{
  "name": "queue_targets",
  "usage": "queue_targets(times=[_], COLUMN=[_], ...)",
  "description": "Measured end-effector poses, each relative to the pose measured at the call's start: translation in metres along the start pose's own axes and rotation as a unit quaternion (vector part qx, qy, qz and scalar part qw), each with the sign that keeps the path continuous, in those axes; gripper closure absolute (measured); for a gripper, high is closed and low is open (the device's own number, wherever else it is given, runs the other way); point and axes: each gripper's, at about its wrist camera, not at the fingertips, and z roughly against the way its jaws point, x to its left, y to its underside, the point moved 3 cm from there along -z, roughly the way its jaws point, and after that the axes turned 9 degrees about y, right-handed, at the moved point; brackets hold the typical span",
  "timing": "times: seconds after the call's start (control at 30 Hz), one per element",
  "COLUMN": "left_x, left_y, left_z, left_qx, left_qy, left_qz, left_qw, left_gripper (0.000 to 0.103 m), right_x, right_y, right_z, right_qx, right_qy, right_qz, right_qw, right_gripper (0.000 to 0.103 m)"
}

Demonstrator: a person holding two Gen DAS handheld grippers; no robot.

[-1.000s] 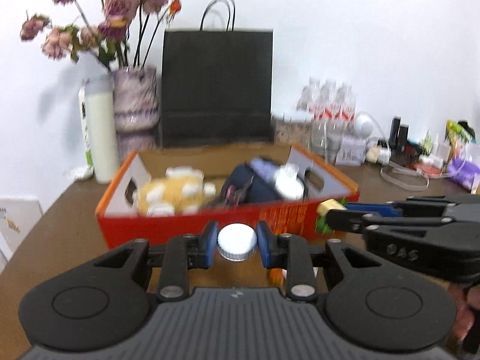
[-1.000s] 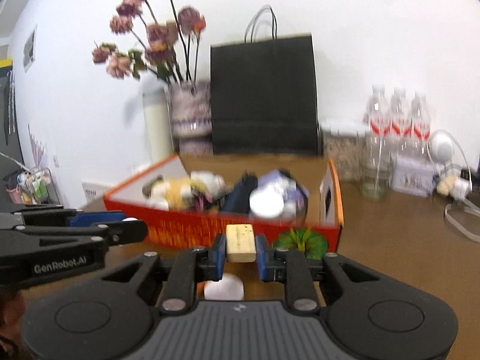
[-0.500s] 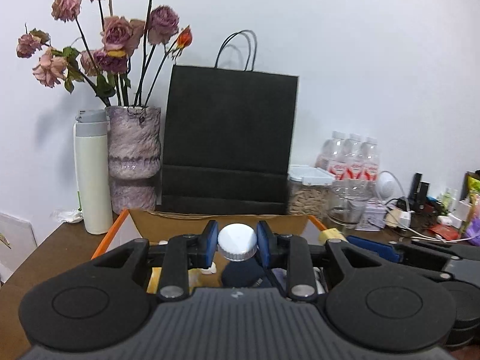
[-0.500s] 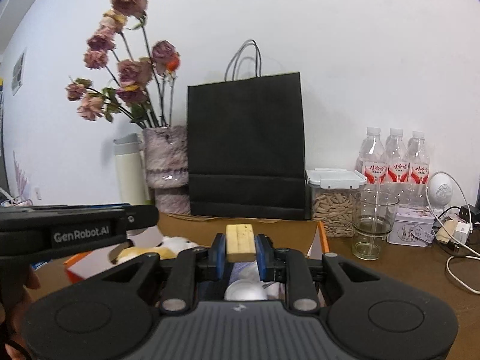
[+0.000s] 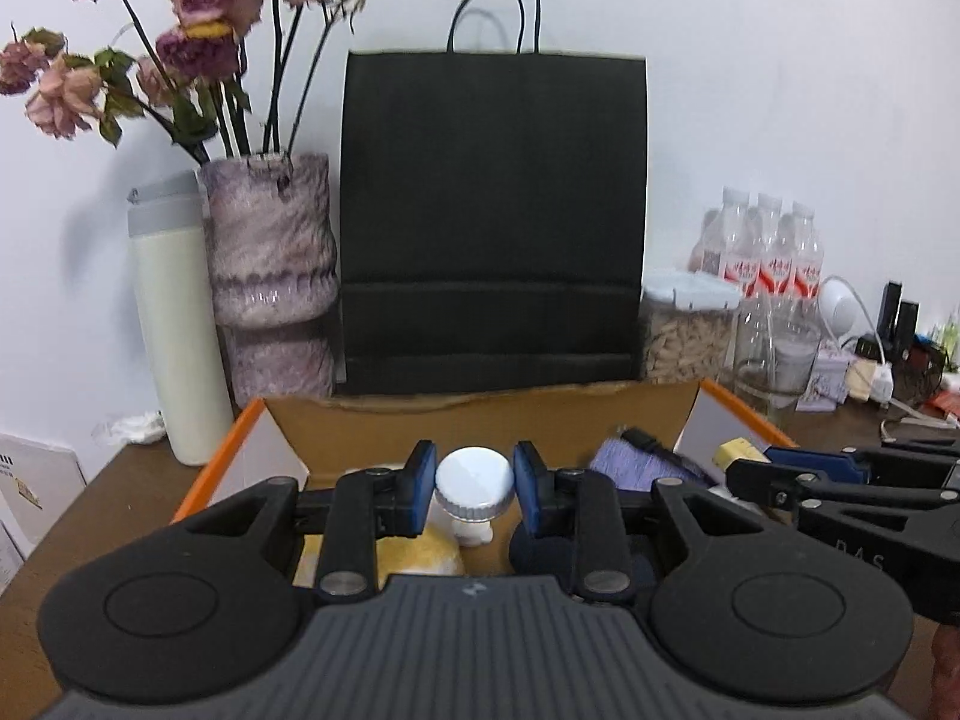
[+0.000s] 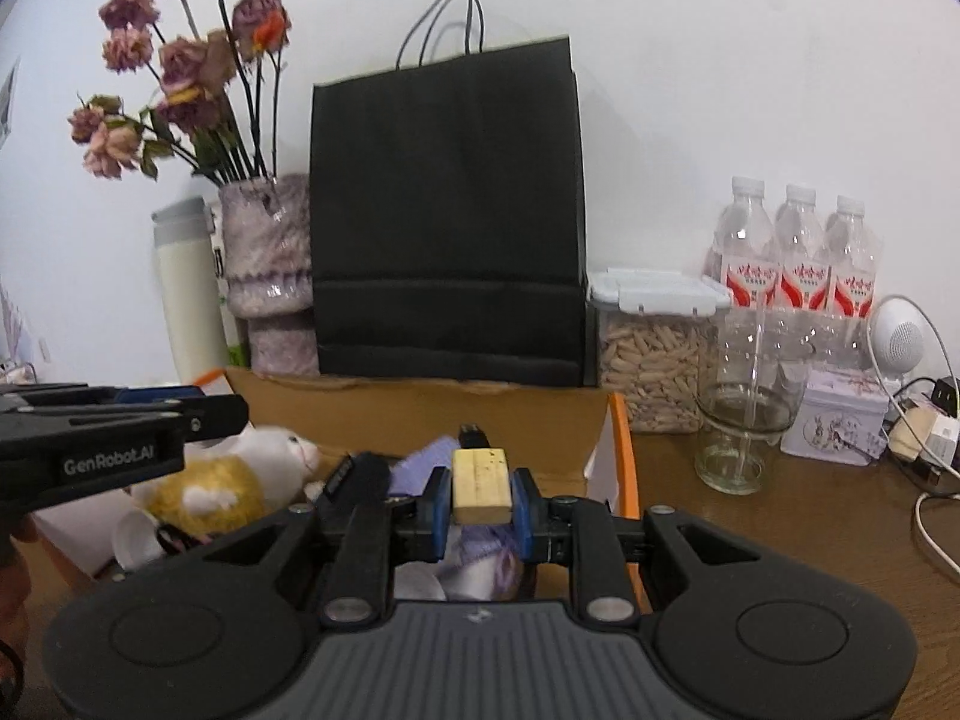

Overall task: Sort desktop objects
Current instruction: 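Carry the block in the right tool and the small cap in the left tool over the box, then open the right tool to drop the block while the left tool drops the small cap into the box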

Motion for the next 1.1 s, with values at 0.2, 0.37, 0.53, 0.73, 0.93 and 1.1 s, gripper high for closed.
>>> queue_targets(times=[0.2, 0.37, 0.53, 0.73, 0.93, 1.1], left_x=[-0.005, -0.007, -0.006, -0.005, 0.0, 0.004], left_y=[0.009, 0.012, 0.013, 0.013, 0.008, 0.007], left_z=[-0.001, -0.002, -0.004, -0.002, 0.006, 0.011], left_qx=[0.015, 0.022, 0.028, 0.023, 0.001, -0.016], left_qy=[0.0, 0.003, 0.007, -0.001, -0.016, -0.032], left_qz=[-0.009, -0.009, -0.005, 0.002, 0.017, 0.03], left_qw=[0.9998, 0.9997, 0.9996, 0.9997, 0.9997, 0.9989], left_gripper=[0.074, 0.074, 0.074, 0.064, 0.023, 0.0], right_x=[0.0, -0.002, -0.001, -0.005, -0.005, -0.001], right_y=[0.005, 0.005, 0.007, 0.007, 0.005, 0.003], right_z=[0.001, 0.0, -0.002, -0.002, 0.002, 0.008], right_qx=[0.003, 0.007, 0.015, 0.014, 0.002, -0.011], right_qy=[0.005, 0.009, 0.01, 0.011, 0.016, 0.017], right_qz=[0.006, 0.003, 0.004, -0.01, -0.013, -0.009], right_qw=[1.0, 1.0, 1.0, 1.0, 1.0, 1.0], right_gripper=[0.083, 0.083, 0.083, 0.078, 0.042, 0.017])
